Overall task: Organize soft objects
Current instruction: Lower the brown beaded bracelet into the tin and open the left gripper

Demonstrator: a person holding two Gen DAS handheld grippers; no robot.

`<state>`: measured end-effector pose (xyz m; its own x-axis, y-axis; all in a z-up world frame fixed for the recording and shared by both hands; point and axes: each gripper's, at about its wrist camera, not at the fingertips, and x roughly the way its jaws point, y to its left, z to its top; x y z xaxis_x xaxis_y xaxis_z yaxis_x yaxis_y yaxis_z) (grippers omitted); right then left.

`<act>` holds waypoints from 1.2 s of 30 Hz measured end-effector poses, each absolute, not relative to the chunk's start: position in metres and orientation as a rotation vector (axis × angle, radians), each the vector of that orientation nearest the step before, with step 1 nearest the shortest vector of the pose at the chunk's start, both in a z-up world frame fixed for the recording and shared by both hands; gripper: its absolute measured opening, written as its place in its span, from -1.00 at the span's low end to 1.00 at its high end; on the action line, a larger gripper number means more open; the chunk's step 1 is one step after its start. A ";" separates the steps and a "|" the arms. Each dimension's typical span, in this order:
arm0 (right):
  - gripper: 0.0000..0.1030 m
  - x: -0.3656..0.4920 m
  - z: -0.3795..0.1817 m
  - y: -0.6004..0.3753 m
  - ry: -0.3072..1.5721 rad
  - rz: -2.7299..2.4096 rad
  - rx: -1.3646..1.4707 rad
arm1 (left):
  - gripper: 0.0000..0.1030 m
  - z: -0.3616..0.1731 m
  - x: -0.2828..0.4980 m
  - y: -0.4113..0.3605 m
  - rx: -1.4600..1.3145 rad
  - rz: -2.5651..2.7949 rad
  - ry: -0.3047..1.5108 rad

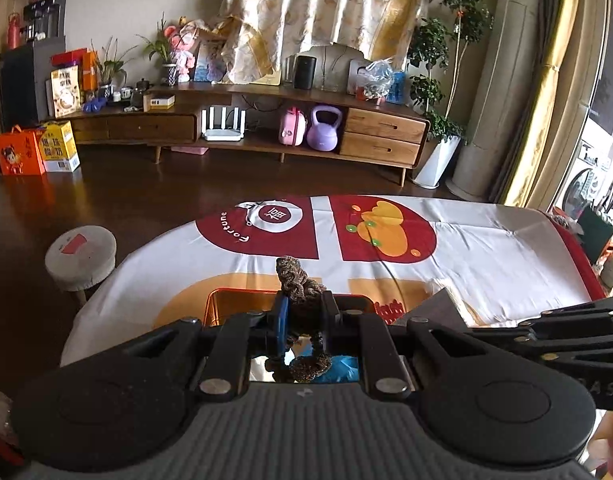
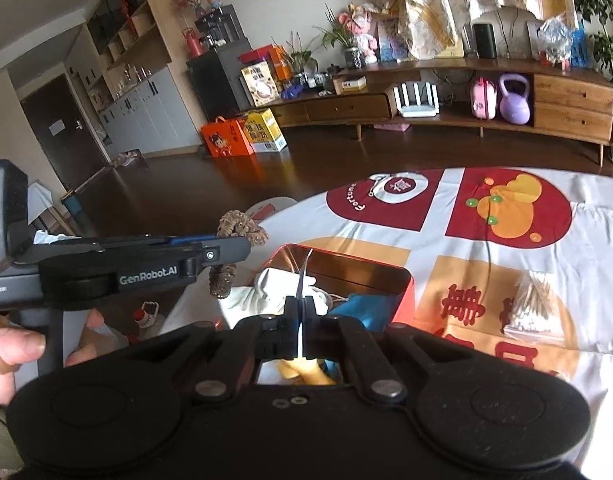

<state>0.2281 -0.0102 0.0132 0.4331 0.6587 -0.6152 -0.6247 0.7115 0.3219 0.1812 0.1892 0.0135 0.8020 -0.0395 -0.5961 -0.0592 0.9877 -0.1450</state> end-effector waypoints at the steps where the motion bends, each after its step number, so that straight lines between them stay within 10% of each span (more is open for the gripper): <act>1: -0.97 0.232 0.010 -0.007 0.796 0.801 0.051 | -0.69 0.010 0.186 0.193 -0.174 0.008 0.646; 36: -0.64 0.269 -0.067 0.008 0.966 0.752 0.138 | -0.61 -0.076 0.228 0.222 -0.219 0.036 0.811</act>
<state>0.2689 0.0085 -0.0666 0.3405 0.6344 -0.6940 -0.5172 0.7427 0.4252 0.2283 0.2221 -0.0758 0.6892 -0.0519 -0.7227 -0.1152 0.9769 -0.1800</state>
